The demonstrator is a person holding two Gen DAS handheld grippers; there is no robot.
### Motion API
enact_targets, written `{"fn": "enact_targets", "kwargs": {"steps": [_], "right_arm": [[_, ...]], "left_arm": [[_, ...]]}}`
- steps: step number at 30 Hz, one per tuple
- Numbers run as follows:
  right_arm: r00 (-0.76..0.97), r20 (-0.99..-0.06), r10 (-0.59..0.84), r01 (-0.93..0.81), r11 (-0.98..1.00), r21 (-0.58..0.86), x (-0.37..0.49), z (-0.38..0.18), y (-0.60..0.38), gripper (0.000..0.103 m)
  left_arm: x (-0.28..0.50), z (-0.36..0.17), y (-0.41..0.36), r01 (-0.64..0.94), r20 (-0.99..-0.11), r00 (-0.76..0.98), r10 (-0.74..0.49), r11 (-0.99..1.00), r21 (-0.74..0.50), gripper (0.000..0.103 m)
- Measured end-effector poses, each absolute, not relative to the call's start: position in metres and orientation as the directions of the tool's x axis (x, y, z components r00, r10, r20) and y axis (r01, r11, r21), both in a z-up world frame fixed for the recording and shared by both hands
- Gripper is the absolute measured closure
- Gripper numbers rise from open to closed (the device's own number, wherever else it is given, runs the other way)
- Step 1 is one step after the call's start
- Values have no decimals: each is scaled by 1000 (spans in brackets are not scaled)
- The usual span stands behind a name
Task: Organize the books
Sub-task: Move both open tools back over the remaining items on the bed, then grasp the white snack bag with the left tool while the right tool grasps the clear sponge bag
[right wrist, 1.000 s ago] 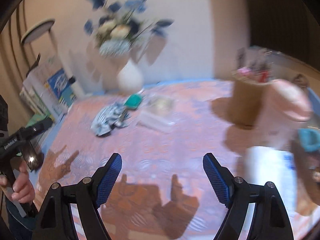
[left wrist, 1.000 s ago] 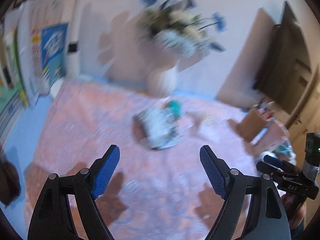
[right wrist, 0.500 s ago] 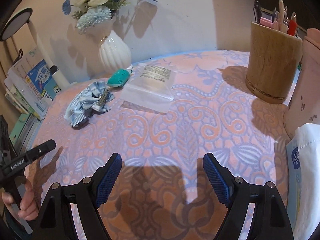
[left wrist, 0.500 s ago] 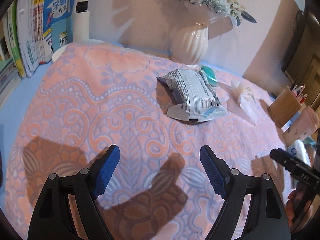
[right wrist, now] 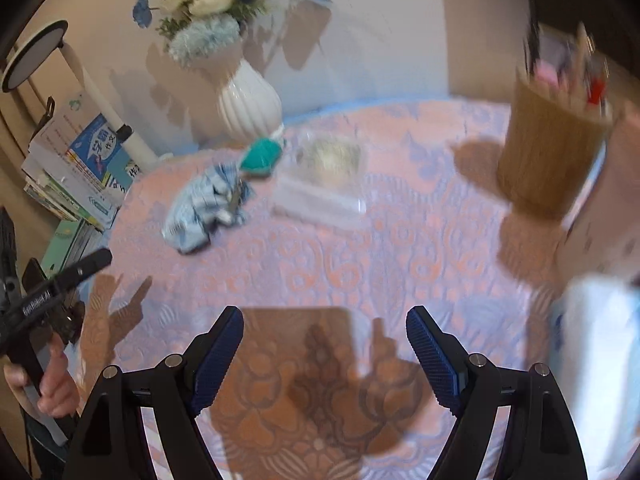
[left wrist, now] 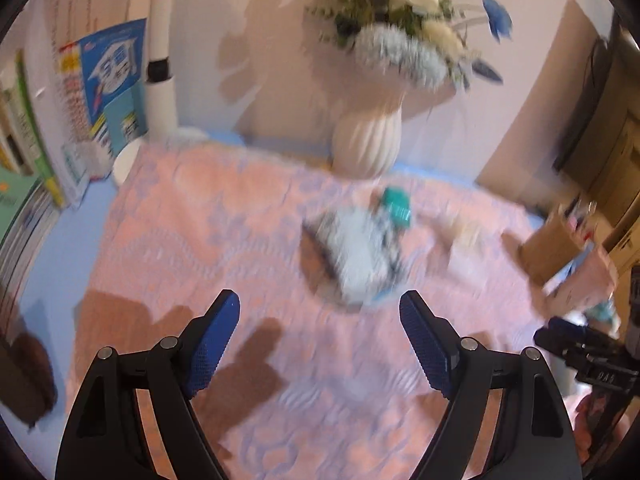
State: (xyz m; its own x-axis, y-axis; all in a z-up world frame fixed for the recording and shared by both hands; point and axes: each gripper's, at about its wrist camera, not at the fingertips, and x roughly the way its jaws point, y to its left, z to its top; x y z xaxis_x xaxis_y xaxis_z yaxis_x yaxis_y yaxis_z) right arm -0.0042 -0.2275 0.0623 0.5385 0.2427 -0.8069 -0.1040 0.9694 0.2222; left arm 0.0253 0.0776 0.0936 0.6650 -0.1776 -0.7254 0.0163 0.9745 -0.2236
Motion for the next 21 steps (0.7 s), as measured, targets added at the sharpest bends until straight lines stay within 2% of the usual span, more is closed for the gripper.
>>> {"fn": "enact_targets", "kwargs": {"steps": [2,5,11,13,18,21], "right_arm": [[546,-805,232,-89,972,219,11,76,-227,14],[563,-786,256,-82,963,255,37,83,-227,14],[584,-775,244,-52,963,264,93,50,-221,14],[577,-778,248,-36,959,280,105,36,-221,14],[550,-759,348,14,905,425,136,8,-227,14],[568,-754,330,24,909,416,142,6,-222,14]], "left_arm": [[44,95,77,11,-716,672,-188,970,-244,22],[68,81,76,-4,-709,667,-229,950,-311,22],[96,39,68,-4,-724,619,-306,920,-392,23],[102,30,66,-9,-735,604,-309,919,-394,24],[108,14,57,16,-741,568,-358,905,-425,24],[107,14,44,34,-760,576,-302,937,-347,26]]}}
